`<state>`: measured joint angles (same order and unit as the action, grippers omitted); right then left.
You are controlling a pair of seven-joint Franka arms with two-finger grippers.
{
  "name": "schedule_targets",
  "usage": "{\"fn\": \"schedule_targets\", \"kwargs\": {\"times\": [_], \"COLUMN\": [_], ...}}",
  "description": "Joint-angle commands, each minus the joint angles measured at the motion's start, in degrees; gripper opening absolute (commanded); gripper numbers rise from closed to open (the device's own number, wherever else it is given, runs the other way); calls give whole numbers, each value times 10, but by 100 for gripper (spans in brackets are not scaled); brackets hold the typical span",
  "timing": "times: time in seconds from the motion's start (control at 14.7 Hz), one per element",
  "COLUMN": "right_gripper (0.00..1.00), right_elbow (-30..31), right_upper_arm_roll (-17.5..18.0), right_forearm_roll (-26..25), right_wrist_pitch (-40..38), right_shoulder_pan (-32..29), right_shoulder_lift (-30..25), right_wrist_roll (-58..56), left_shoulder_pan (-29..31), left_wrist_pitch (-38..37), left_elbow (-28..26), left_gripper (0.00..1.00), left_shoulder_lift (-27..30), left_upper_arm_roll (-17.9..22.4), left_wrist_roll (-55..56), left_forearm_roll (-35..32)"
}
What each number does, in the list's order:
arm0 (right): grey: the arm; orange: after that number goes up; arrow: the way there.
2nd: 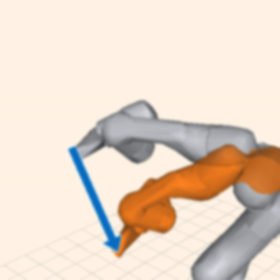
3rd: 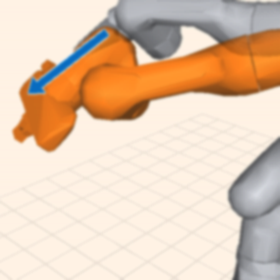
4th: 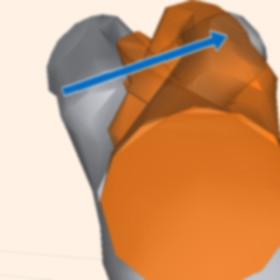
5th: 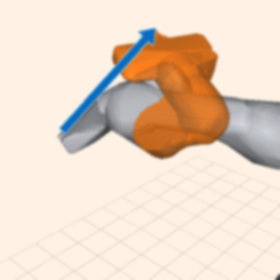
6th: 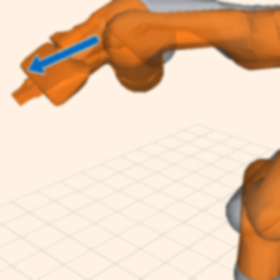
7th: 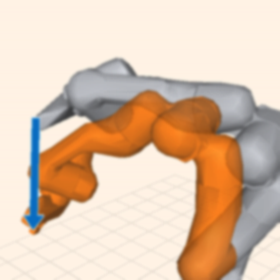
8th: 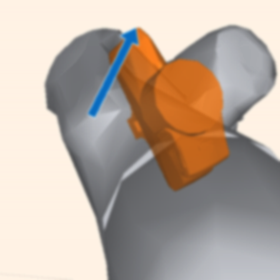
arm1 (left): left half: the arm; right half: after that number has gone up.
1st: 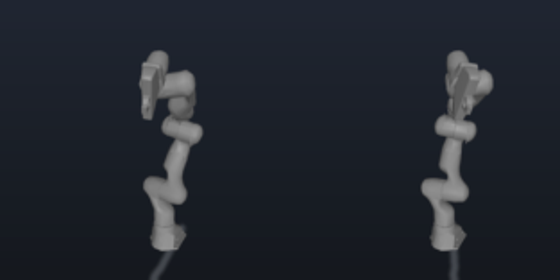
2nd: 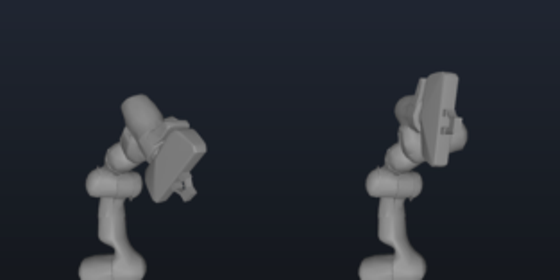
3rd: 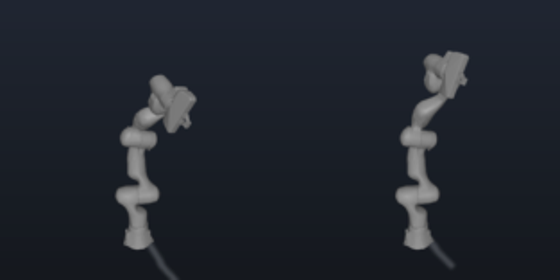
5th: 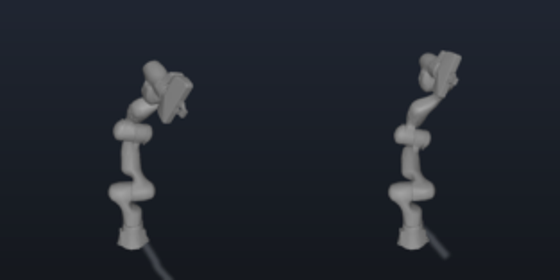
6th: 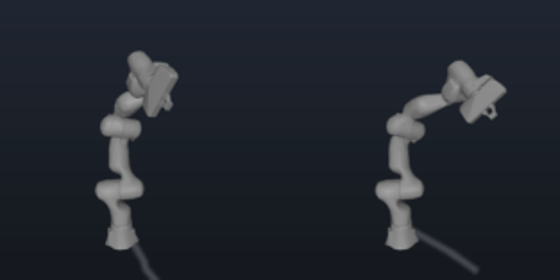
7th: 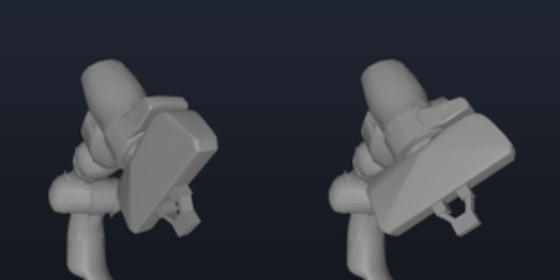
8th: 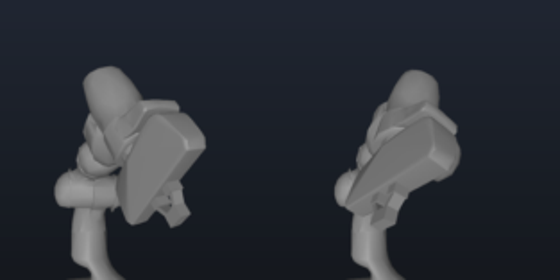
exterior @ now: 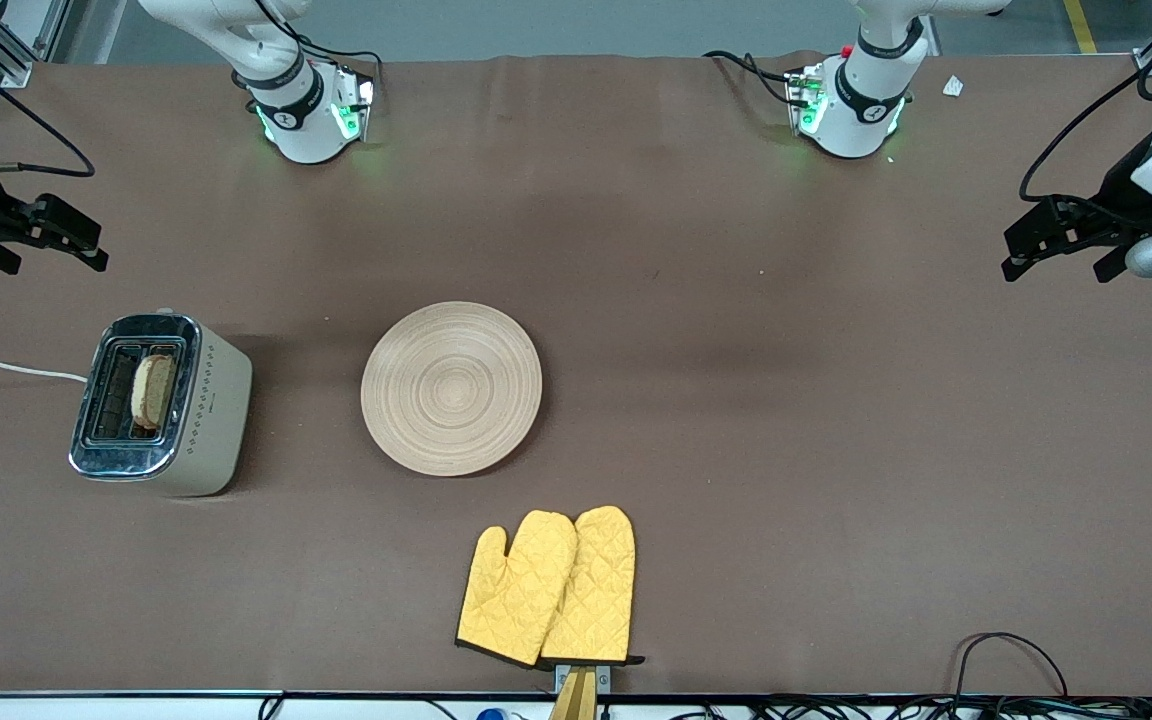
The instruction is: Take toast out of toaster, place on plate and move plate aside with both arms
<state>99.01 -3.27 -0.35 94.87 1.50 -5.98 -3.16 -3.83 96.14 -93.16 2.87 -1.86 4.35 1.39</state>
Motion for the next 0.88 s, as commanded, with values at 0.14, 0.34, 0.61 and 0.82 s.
{"fn": "schedule_targets", "kwargs": {"times": [0.14,0.34,0.61,0.82], "right_gripper": [100,100,100,100], "right_elbow": [-10,-10,-7,-6], "right_upper_arm_roll": [5,5,5,5], "right_forearm_roll": [-2,-2,-4,-4], "right_wrist_pitch": [1,1,35,59], "right_shoulder_pan": [-8,-10,-18,-30], "right_shoulder_lift": [6,9,34,72], "right_wrist_roll": [-4,-4,-5,-5], "left_shoulder_pan": [0,1,1,1], "left_wrist_pitch": [-12,-12,-12,-12], "left_elbow": [13,13,13,13], "left_gripper": [100,100,100,100], "left_shoulder_lift": [-5,-5,-5,-5], "left_upper_arm_roll": [0,0,0,0], "left_wrist_roll": [5,5,5,5], "left_forearm_roll": [-2,-2,-2,-2]}}
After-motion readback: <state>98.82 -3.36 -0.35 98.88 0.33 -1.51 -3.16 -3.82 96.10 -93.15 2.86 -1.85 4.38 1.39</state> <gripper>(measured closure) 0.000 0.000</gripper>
